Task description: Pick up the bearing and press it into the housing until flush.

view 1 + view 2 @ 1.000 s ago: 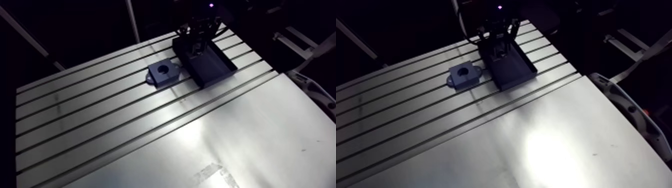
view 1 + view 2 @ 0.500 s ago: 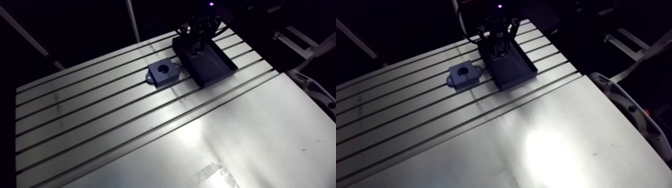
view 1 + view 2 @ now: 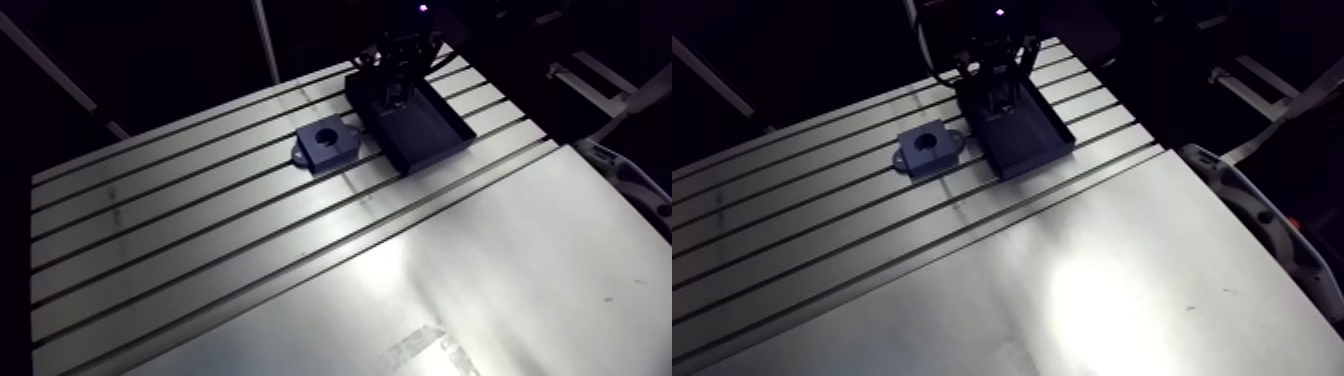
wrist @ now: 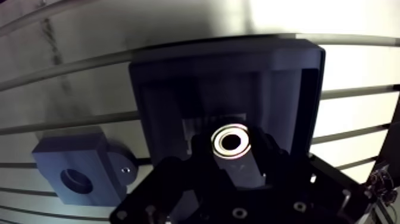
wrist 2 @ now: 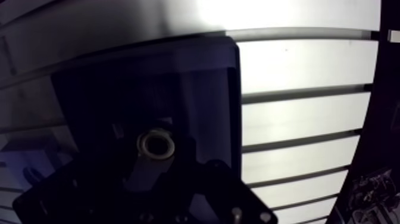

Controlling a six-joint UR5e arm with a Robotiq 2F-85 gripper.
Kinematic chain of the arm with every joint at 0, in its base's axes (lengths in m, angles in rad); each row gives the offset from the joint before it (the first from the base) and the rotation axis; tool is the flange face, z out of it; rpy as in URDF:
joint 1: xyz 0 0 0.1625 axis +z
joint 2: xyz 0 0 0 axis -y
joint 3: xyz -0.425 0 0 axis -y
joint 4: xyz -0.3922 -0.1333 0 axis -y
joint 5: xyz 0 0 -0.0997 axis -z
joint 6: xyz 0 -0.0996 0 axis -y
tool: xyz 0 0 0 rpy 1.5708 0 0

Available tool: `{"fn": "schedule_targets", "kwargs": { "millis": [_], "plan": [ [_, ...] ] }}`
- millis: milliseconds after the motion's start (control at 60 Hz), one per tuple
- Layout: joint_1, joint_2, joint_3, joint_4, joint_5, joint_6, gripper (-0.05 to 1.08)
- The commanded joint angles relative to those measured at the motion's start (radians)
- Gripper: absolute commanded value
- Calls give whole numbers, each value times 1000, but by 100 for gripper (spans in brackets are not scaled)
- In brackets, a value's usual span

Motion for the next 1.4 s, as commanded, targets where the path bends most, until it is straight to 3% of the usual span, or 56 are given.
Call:
{"fn": "schedule_targets", "kwargs": {
  "millis": [17, 683, 933, 1133, 1400],
  "plan": [
    [-1, 0, -2, 0, 0, -1, 57],
    [2, -38, -20, 6, 3, -6, 59],
    [13, -87, -21, 37, 2, 13, 60],
    [89, -128, -7, 77, -5, 45, 62],
    [131, -162, 30, 83, -5, 68, 63]
  ]
}}
